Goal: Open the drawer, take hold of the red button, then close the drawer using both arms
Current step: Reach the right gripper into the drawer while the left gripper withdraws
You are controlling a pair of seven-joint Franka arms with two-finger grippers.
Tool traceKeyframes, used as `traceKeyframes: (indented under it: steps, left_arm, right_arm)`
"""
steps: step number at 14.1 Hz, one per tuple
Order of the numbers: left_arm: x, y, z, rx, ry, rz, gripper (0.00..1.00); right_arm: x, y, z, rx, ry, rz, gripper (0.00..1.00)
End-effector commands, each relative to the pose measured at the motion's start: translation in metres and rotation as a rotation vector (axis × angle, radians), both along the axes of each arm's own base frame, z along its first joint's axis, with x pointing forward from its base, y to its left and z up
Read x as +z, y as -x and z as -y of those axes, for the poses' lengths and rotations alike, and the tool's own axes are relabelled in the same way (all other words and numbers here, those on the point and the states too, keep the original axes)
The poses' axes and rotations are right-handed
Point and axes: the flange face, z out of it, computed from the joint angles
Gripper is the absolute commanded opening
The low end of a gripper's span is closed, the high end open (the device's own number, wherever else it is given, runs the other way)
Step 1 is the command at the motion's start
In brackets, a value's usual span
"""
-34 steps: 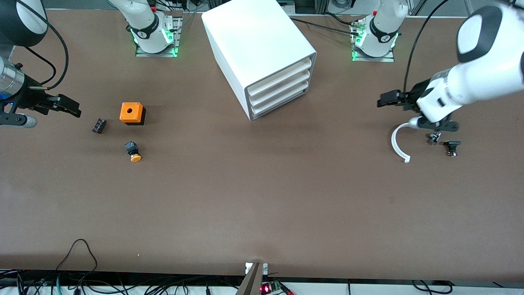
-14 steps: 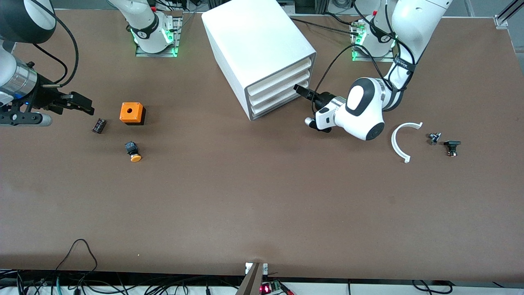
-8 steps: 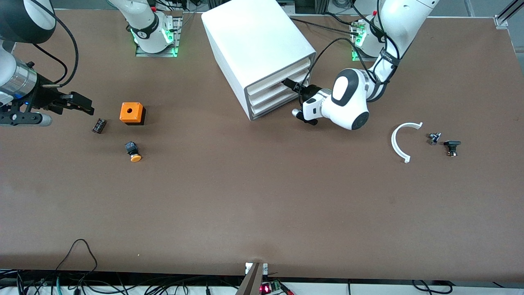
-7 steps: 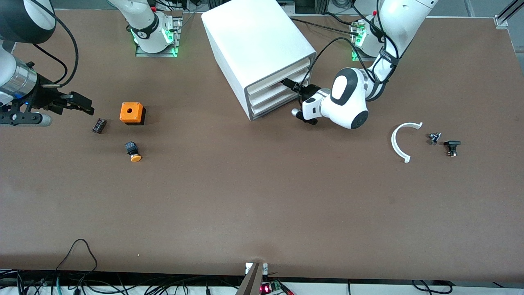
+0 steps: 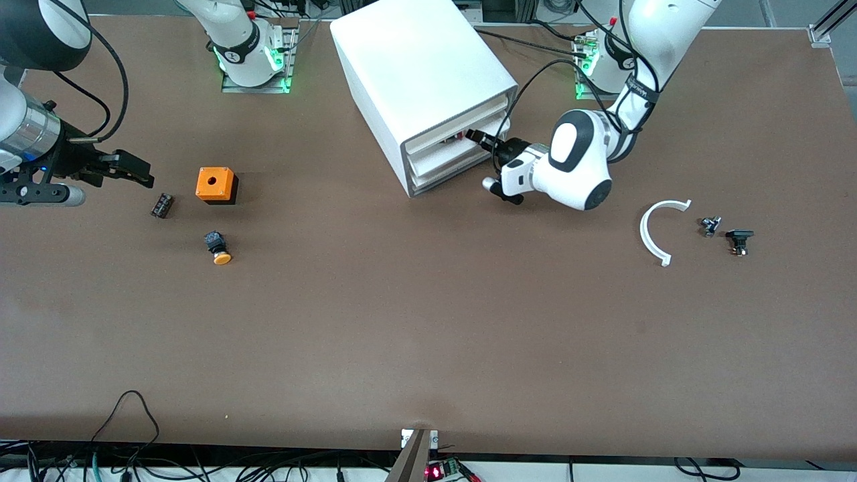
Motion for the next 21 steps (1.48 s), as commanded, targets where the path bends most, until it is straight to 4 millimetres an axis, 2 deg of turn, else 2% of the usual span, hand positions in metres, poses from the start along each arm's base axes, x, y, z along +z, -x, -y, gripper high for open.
traceKeyframes:
  steps: [1,4,5,6,7,8,10,12,13,14,16,18,20,21]
  left_arm:
    - [0.009,-0.038,-0.053,0.098,-0.033,0.071,0.00]
    - [0.021,-0.067,-0.078,0.161,-0.038,0.112,0.00]
    - [0.023,-0.071,-0.082,0.171,-0.039,0.118,0.77]
    - [0.025,-0.075,-0.091,0.188,-0.038,0.123,1.00]
    - [0.034,-0.078,-0.093,0.193,-0.032,0.143,1.00]
    - [0.040,-0.084,-0.095,0.213,-0.045,0.181,1.00]
    - [0.051,-0.092,-0.106,0.275,-0.089,0.270,1.00]
    - [0.073,-0.109,-0.137,0.373,-0.129,0.371,1.00]
    - [0.086,-0.114,-0.167,0.439,-0.150,0.406,1.00]
    - [0.088,-0.116,-0.185,0.492,-0.162,0.419,1.00]
    - [0.121,-0.121,-0.192,0.497,-0.169,0.502,1.00]
    - [0.154,-0.123,-0.228,0.366,-0.298,0.643,1.00]
    - [0.216,-0.118,-0.247,0.163,-0.434,0.776,1.00]
    - [0.246,-0.119,-0.261,0.109,-0.477,0.799,1.00]
  right_arm:
    - [0.005,0.000,-0.006,0.022,-0.019,-0.011,1.00]
    - [-0.002,-0.008,-0.027,0.106,-0.022,-0.015,1.00]
    - [-0.005,-0.021,-0.042,0.144,-0.032,-0.012,1.00]
    - [-0.011,-0.034,-0.050,0.154,-0.075,-0.018,1.00]
    - [-0.014,-0.041,-0.058,0.158,-0.112,-0.016,1.00]
    - [-0.017,-0.047,-0.075,0.185,-0.117,-0.018,1.00]
    - [-0.022,-0.052,-0.123,0.257,-0.119,-0.016,1.00]
    - [-0.025,-0.058,-0.176,0.333,-0.124,-0.004,1.00]
    - [-0.034,-0.062,-0.203,0.372,-0.130,-0.005,1.00]
    - [-0.036,-0.069,-0.233,0.444,-0.156,0.027,1.00]
    - [-0.036,-0.067,-0.293,0.580,-0.183,0.056,1.00]
    - [-0.048,-0.059,-0.340,0.678,-0.197,0.072,1.00]
    - [-0.053,-0.045,-0.400,0.811,-0.232,0.133,1.00]
    - [-0.062,-0.041,-0.418,0.836,-0.241,0.141,1.00]
